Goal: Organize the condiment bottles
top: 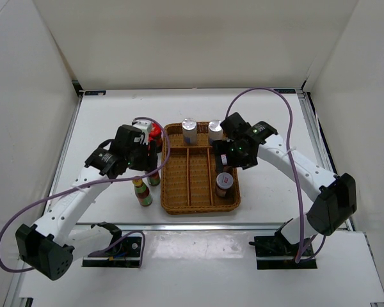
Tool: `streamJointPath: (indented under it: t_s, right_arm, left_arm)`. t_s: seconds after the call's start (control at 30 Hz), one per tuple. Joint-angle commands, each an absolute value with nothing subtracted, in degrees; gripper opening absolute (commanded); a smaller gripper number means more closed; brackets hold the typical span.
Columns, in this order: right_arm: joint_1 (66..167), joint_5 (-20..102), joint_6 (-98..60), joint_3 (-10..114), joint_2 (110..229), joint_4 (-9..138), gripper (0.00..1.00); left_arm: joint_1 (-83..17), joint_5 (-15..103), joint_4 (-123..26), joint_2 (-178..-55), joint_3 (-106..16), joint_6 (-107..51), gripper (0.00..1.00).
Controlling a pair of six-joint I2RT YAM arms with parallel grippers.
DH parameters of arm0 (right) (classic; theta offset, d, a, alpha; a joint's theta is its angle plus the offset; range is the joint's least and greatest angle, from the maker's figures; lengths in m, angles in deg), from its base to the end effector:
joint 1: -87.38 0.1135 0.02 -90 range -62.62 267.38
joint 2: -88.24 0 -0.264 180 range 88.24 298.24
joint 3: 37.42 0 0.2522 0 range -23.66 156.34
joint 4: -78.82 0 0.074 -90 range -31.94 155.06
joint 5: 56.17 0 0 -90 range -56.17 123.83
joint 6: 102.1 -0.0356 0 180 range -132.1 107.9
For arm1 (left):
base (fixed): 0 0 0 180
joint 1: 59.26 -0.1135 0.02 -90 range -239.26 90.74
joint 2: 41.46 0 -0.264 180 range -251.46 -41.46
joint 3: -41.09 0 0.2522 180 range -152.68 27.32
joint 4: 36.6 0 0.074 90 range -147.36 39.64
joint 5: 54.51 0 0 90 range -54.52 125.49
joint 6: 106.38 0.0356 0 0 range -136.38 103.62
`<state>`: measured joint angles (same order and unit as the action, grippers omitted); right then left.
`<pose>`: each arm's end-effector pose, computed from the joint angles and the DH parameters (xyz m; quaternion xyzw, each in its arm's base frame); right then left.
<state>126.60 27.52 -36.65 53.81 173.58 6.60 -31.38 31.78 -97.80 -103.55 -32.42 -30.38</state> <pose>0.2297 0.1824 0.3023 -0.1136 0.9707 0.0624 0.2023 0.1906 -0.0982 0.3131 0.1024 0.9330 -0.0944 0.3318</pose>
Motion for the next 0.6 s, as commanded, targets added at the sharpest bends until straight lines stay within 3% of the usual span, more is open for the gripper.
streamJointPath:
  t_s: [0.0, 0.17, 0.27, 0.4, 0.57]
  right_arm:
    - [126.5, 26.6, -35.8, 54.8, 172.4, 5.5, 1.00]
    - [126.5, 26.6, -35.8, 53.7, 171.8, 5.5, 1.00]
    - [126.5, 26.6, -35.8, 53.2, 171.3, 5.5, 1.00]
    - [126.0, 26.6, -35.8, 52.0, 170.8, 5.5, 1.00]
    - [126.0, 26.6, -35.8, 52.0, 170.2, 5.5, 1.00]
  left_arm:
    - [-31.2, 30.7, -95.3, -104.1, -32.3, -30.3, 0.73]
    - [-31.2, 29.5, -94.2, -105.9, -32.3, -30.3, 0.78]
    - [-31.2, 29.5, -93.7, -105.9, -32.3, -30.3, 0.70]
    - [-31.2, 30.0, -93.7, -105.9, -33.6, -29.1, 0.40]
    - [-31.2, 29.0, -94.3, -105.9, -39.2, -28.6, 0.22]
